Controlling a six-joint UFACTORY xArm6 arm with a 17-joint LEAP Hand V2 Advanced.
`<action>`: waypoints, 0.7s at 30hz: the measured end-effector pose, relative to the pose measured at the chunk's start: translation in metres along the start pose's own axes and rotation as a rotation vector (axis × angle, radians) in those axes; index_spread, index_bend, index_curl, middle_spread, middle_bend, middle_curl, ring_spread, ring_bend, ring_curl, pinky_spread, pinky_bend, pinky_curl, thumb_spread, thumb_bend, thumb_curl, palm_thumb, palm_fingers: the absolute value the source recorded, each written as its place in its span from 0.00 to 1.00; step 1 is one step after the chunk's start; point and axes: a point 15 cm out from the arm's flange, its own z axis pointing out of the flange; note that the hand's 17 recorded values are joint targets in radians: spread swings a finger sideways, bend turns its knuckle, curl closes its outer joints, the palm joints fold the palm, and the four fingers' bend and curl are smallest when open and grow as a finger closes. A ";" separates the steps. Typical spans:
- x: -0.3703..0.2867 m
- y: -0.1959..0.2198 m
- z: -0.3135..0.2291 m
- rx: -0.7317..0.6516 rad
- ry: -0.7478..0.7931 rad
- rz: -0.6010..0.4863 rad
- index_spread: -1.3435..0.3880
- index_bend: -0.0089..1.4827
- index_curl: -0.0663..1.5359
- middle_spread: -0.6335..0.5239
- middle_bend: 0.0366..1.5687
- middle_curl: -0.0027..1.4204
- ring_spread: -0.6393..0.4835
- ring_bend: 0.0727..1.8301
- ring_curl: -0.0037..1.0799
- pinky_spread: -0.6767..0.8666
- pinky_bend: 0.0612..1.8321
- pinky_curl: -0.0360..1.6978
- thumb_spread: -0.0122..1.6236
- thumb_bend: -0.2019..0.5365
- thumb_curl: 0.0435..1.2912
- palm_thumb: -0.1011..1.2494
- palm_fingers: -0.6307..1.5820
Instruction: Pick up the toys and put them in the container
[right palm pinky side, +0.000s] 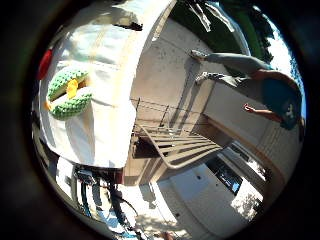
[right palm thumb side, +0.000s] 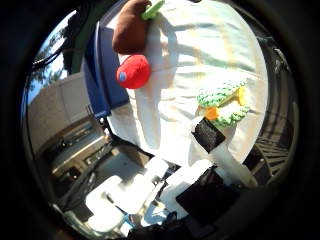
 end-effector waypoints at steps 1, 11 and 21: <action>-0.001 0.002 0.006 -0.011 -0.003 -0.004 0.65 0.11 0.19 0.62 0.09 0.23 0.81 0.19 0.30 0.72 0.33 0.15 0.70 0.24 0.23 0.56 0.30; -0.003 0.006 0.049 -0.065 0.022 -0.041 0.67 0.12 0.19 0.62 0.10 0.23 0.80 0.19 0.30 0.72 0.32 0.14 0.70 0.24 0.23 0.57 0.32; 0.004 0.002 0.058 -0.053 0.060 -0.055 0.64 0.05 0.15 0.49 0.33 0.34 0.71 0.48 0.44 0.69 0.39 0.14 0.69 0.25 0.24 0.62 0.67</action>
